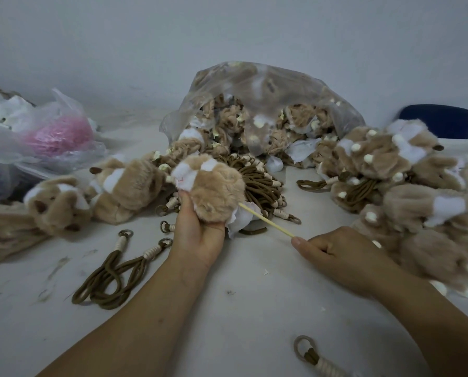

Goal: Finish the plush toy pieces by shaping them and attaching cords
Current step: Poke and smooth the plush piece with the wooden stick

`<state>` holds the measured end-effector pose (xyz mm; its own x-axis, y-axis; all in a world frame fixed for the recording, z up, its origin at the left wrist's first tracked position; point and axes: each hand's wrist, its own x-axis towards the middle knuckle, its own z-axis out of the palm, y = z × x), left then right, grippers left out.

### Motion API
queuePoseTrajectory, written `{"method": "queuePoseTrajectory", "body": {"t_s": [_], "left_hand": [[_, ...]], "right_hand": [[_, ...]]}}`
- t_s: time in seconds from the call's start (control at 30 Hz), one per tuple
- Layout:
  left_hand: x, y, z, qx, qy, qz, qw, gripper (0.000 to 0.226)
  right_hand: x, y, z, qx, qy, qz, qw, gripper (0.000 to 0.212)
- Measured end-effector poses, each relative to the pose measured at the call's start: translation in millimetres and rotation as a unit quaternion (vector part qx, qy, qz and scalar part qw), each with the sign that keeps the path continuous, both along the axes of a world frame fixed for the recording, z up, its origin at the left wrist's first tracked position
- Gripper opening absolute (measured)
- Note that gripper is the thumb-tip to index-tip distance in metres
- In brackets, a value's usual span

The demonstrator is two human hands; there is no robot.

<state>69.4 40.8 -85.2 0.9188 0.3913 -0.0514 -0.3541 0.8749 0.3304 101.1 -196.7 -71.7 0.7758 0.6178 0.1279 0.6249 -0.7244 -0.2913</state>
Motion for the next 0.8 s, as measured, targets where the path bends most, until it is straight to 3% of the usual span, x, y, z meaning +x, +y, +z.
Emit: {"method": "queuePoseTrajectory", "body": {"t_s": [0.17, 0.37, 0.57, 0.7, 0.8], "left_hand": [[-3, -4, 1, 0.025, 0.003, -0.032, 0.999, 0.046], [-6, -25, -5, 0.259, 0.037, -0.087, 0.961, 0.052], [-5, -30, -11, 0.32, -0.001, -0.07, 0.945, 0.034], [-9, -41, -18, 0.373, -0.012, -0.15, 0.916, 0.032], [-10, -40, -15, 0.356, -0.008, -0.172, 0.919, 0.031]], "right_hand": [[2, 5, -4, 0.028, -0.019, 0.0, 0.999, 0.07], [-2, 10, -8, 0.087, -0.048, 0.009, 0.995, 0.063], [5, 8, -14, 0.111, -0.012, -0.043, 0.993, 0.04], [4, 12, -17, 0.142, -0.025, -0.044, 0.989, 0.04], [3, 14, -17, 0.137, -0.043, -0.034, 0.989, 0.037]]}}
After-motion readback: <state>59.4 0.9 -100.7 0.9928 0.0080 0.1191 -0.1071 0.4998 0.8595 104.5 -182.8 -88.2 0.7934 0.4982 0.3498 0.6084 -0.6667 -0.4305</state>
